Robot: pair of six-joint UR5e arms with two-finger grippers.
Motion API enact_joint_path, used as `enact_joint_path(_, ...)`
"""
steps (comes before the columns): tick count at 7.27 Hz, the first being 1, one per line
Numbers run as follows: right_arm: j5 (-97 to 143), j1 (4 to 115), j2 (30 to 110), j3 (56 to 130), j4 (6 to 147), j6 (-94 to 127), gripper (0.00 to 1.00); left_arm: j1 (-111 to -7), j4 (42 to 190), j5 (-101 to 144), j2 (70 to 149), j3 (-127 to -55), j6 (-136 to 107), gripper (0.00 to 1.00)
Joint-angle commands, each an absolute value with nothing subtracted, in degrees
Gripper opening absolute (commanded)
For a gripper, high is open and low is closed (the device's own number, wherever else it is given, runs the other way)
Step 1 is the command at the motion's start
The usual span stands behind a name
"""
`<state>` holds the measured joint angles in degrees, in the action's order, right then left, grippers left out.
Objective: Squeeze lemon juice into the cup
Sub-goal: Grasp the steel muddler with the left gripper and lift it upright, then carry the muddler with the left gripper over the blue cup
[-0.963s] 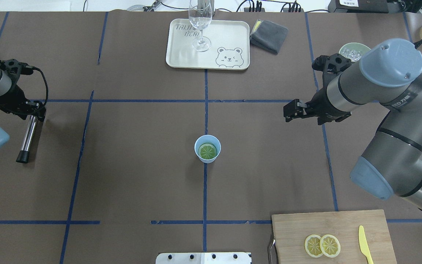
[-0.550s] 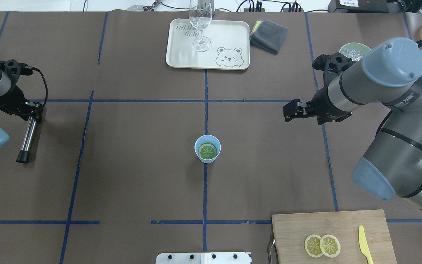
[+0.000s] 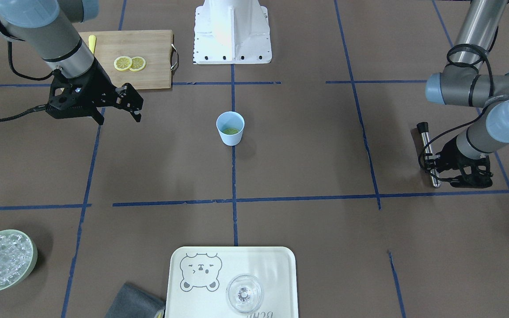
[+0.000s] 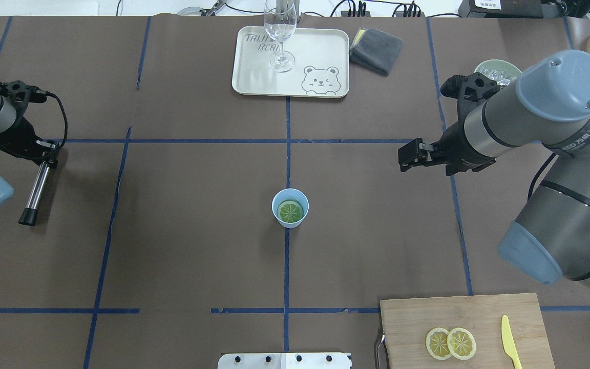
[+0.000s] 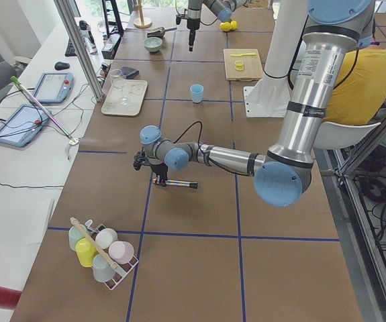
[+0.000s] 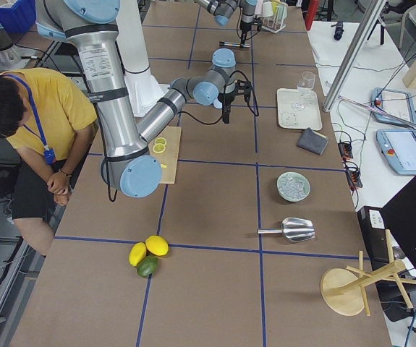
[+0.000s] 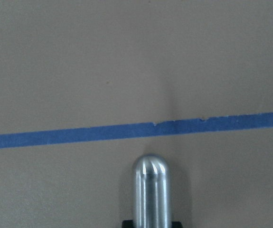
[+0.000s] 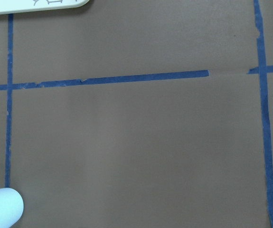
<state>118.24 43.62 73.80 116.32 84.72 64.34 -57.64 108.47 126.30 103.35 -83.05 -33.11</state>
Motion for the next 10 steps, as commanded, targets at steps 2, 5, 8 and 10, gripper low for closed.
enact_joint_path(2, 119.87, 45.17, 74.27, 116.89, 84.73, 64.25, 0.99, -58.10, 105.84, 125.25, 104.14, -98.56, -32.87, 0.00)
enact_joint_path(5, 120.67, 47.10, 75.58, 116.28, 84.46, 61.45, 0.98, -48.91, 104.67, 121.32, 117.12, -106.68, -33.84, 0.00)
enact_joint_path(8, 120.76, 49.39, 75.41, 113.65, 84.46, 56.19, 0.96, -38.20, 141.94, 101.72, 117.87, -103.98, -33.75, 0.00)
enact_joint_path(10, 121.20, 51.67, 76.54, 112.68, 84.46, 54.06, 0.97, -26.32, 145.52, 82.61, 119.52, -102.92, -28.34, 0.00)
